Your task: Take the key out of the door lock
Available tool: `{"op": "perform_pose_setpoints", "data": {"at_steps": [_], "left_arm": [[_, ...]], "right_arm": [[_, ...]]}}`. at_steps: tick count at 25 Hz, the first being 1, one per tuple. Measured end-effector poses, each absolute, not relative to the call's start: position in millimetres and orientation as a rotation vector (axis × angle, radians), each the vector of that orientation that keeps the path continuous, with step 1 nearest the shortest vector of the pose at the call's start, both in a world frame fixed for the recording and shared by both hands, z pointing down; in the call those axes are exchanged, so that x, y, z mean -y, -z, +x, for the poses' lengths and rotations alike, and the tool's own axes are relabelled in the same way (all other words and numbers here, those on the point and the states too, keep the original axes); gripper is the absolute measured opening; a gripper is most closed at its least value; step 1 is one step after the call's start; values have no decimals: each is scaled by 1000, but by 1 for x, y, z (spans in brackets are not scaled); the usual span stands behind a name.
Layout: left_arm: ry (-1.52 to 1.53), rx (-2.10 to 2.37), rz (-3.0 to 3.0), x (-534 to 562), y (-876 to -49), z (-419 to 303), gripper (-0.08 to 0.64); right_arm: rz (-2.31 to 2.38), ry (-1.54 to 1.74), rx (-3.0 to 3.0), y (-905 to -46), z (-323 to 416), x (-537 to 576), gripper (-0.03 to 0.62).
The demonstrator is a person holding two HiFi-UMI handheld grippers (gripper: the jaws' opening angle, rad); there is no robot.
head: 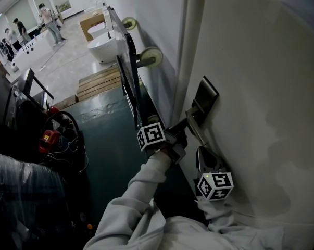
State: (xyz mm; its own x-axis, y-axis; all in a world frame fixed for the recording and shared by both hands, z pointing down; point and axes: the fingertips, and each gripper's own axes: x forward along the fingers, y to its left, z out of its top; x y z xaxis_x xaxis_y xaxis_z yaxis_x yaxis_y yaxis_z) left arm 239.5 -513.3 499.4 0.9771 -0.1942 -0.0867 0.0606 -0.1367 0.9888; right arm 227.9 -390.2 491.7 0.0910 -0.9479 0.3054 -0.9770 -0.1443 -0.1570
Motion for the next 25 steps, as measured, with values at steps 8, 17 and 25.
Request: {"op": "perform_pose_setpoints", "data": {"at_steps": [8,17,25], "left_arm": [[202,98,1676,511,-499,239,26],[218,107,1638,511,-501,238,26],[224,113,1500,513,-507,238,26]], "right_arm": [[2228,-526,2008,-495,223,392,52],[2230,-538,2007,-496,223,392,51],[2237,-536,2007,-497,226,392,51]]}}
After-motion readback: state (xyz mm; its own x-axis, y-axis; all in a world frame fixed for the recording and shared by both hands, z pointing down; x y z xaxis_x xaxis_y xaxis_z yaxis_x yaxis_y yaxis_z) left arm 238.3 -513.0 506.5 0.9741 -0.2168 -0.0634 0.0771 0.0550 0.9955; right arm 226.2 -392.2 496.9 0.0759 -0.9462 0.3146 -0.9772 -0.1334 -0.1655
